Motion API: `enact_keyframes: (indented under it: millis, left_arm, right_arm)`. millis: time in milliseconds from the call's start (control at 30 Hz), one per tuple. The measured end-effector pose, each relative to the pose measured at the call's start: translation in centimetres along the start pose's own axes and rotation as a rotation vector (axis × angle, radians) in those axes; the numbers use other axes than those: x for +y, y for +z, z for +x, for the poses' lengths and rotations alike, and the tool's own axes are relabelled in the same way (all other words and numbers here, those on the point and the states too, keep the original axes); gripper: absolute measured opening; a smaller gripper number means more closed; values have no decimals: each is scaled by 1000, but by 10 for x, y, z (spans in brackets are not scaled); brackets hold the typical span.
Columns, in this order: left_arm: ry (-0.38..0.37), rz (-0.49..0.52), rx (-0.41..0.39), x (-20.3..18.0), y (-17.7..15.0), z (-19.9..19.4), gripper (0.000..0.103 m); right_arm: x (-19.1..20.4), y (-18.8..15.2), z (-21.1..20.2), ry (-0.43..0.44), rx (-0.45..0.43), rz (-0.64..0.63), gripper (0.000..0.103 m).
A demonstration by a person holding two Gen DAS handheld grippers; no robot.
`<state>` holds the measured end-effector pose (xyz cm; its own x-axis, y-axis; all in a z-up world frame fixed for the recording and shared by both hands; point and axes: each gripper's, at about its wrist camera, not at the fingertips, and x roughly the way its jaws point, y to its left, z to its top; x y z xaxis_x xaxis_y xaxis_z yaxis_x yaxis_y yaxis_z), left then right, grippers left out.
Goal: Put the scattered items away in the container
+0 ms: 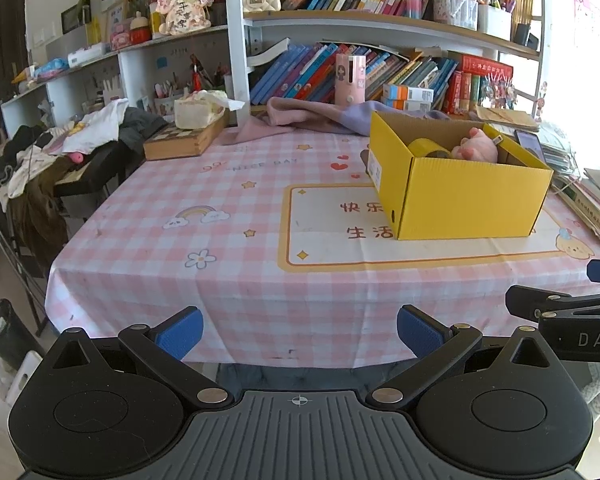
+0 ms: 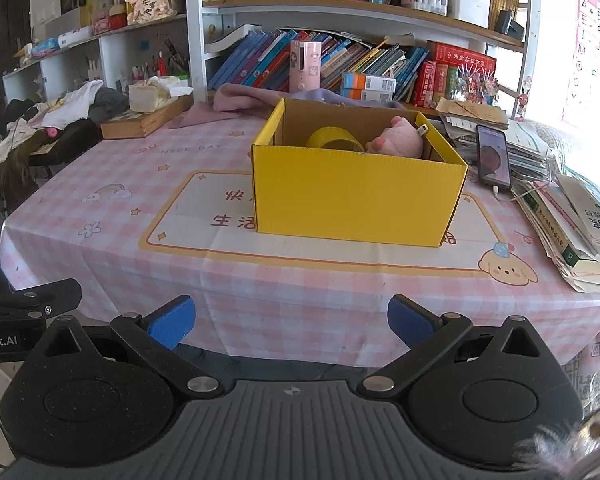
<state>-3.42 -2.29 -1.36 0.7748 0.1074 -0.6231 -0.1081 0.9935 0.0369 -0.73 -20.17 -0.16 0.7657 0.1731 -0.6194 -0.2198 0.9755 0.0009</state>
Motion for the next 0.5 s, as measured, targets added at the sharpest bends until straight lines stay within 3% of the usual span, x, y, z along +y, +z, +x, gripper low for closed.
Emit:
enact_keyframes:
  millis: [500]
  left_arm:
    - [-41, -17, 15, 2, -1, 8, 103]
  right_arm:
    - [-2, -1, 11, -6, 38, 8, 103]
